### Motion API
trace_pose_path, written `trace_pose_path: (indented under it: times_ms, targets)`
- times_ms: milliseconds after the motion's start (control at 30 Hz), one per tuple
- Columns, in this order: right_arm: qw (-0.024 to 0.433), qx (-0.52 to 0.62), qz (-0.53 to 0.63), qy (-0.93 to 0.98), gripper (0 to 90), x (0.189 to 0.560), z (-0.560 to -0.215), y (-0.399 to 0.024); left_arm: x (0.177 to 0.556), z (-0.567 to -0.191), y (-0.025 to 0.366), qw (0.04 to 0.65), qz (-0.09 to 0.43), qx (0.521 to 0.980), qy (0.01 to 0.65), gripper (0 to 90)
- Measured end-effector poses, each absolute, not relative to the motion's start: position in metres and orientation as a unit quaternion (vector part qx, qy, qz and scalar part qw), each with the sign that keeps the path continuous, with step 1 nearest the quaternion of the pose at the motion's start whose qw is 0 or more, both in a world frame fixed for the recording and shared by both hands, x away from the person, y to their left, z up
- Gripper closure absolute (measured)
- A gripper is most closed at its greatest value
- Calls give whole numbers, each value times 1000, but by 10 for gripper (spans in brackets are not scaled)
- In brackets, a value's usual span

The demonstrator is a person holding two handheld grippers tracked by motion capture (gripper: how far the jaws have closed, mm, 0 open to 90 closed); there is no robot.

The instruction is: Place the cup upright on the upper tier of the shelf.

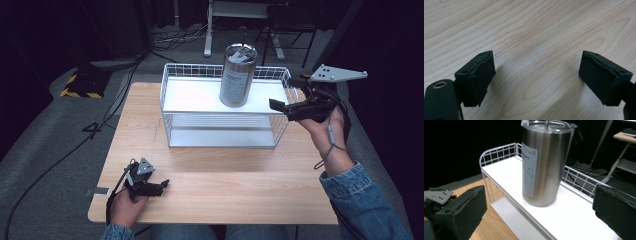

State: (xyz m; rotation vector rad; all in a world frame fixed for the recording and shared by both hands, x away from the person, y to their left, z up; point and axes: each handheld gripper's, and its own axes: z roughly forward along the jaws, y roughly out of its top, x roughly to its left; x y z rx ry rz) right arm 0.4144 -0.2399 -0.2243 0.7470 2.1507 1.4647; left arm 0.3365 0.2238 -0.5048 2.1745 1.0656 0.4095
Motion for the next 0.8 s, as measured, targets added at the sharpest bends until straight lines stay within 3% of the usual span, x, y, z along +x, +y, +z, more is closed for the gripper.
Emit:
trace_pose_path:
  times_ms: [400, 800]
  targets:
    - [218, 271, 505, 790, 0, 394, -244, -259, 336, -505, 224, 336, 157, 834, 409, 142]
    - [201, 301, 482, 798, 0, 387, -288, -278, 336, -505, 224, 336, 157, 834, 409, 142]
